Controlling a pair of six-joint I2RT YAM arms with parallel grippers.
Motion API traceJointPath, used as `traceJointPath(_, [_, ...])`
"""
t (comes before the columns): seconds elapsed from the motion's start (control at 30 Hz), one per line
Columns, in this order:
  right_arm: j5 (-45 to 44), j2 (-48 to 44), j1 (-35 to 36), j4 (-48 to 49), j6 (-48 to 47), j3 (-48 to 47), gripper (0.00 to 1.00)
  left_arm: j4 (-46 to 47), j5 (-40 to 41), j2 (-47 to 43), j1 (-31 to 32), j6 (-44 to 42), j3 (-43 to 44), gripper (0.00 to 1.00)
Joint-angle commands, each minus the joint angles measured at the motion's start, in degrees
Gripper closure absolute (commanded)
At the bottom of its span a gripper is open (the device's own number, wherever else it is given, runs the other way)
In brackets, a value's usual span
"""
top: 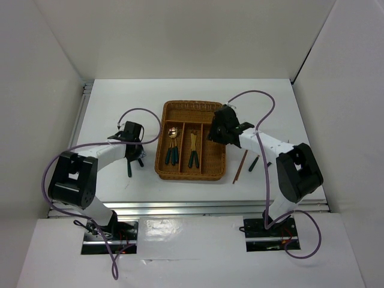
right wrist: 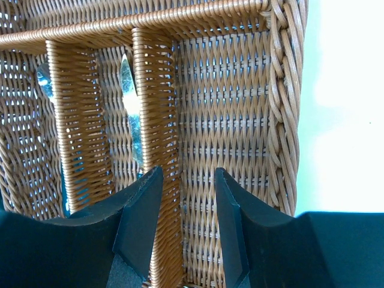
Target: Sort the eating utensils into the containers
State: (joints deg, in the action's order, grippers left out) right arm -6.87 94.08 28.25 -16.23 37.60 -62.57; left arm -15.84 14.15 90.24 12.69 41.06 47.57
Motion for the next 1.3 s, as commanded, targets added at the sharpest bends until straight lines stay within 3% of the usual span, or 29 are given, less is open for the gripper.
traceJointPath(0.0, [-1.47, -3.03, -0.74, 1.29, -0.43, 0.08, 0.52, -3.06, 1.49, 2.92, 0.32, 1.83, 1.03, 0.54])
traceJointPath(0.47, [-2.0, -3.56, -3.02, 0.77, -0.43, 0.6, 0.52, -5.96, 2.19, 5.74, 1.46, 1.83, 3.66, 0.79])
traceJointPath(0.73, [-4.11, -6.63, -7.41, -0.29, -1.48, 1.13, 0.52, -11.84, 5.79, -2.68, 4.89, 1.83, 9.11, 0.8])
traceJointPath(0.97, [-7.1, -13.39, -13.21, -1.53, -2.54, 4.55, 0.48, -16.94, 9.23, -9.19, 12.09, 0.6, 15.7, 0.79])
traceJointPath(1.27, [-3.76, -16.92, -20.96, -2.66, -1.39, 12.12, 0.48, -11.42, 0.54, -7.98, 20.96, -0.55, 19.4, 0.79])
